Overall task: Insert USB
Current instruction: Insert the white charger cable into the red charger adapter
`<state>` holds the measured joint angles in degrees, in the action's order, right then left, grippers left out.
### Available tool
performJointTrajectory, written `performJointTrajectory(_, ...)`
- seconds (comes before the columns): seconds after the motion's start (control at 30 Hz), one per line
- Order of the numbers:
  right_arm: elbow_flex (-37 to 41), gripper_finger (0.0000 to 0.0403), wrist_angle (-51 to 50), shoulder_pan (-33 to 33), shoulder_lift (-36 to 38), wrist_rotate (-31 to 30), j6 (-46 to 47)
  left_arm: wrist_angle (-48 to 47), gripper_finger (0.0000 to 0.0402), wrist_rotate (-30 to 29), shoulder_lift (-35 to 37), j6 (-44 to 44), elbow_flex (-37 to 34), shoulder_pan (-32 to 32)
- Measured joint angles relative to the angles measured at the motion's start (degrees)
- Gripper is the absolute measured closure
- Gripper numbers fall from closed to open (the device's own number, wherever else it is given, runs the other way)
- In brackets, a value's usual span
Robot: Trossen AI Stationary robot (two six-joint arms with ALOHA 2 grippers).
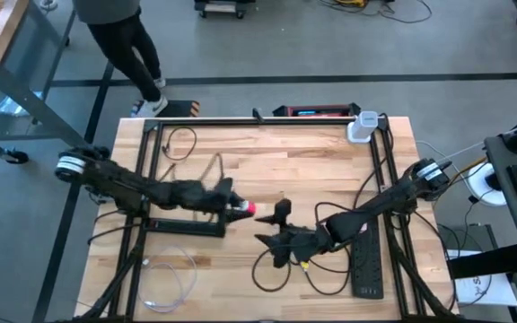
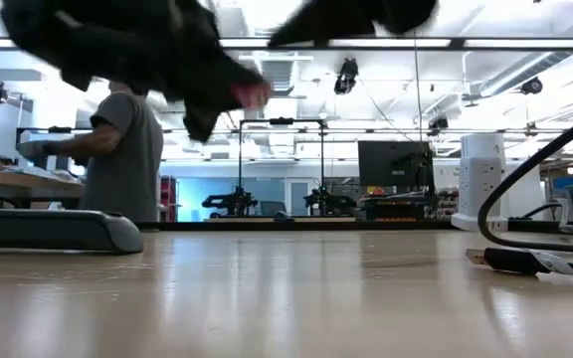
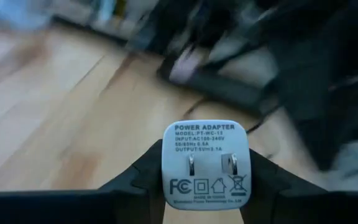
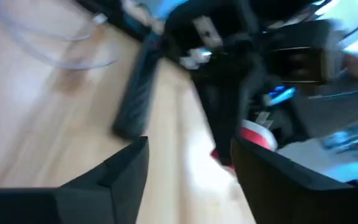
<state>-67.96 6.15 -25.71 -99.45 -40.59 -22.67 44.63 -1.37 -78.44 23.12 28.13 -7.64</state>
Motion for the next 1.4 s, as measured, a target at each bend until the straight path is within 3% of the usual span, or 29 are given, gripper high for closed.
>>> performJointTrajectory(0.17,-7.17,0.0127,-0.01,0.24,-1.12,-5.65,-12.44,14.77,0.0276,1.63,4.17,3.60,-6.78,-0.83)
performJointTrajectory(0.33,-12.12,0.0089,4.12,1.56,-3.77,-5.93,-20.26,28.58,0.0276,4.22,5.04,7.34,-9.02,-1.33)
performJointTrajectory(0.57,-18.39,0.0075,12.97,4.03,-9.92,-6.22,-32.01,33.70,0.0276,5.50,5.22,10.66,-8.85,-1.49)
performJointTrajectory(0.8,-20.92,0.0112,12.60,5.74,-12.27,-6.16,-32.31,34.22,0.0276,6.82,5.34,10.58,-7.97,-2.49)
performJointTrajectory(1.2,-20.83,0.0263,12.41,5.39,-12.07,-6.81,-29.36,32.14,0.0276,4.11,5.42,10.69,-8.14,-2.51)
performJointTrajectory(1.27,-20.79,0.0268,11.96,5.41,-12.01,-6.90,-29.31,31.82,0.0276,4.03,5.42,10.67,-8.14,-2.49)
performJointTrajectory(1.33,-20.79,0.0268,10.68,5.39,-11.99,-6.46,-28.75,31.31,0.0262,4.58,5.42,10.42,-8.23,-2.49)
performJointTrajectory(1.4,-20.79,0.0268,8.90,5.33,-11.98,-5.15,-27.24,30.37,0.0222,6.00,5.37,10.04,-8.32,-2.45)
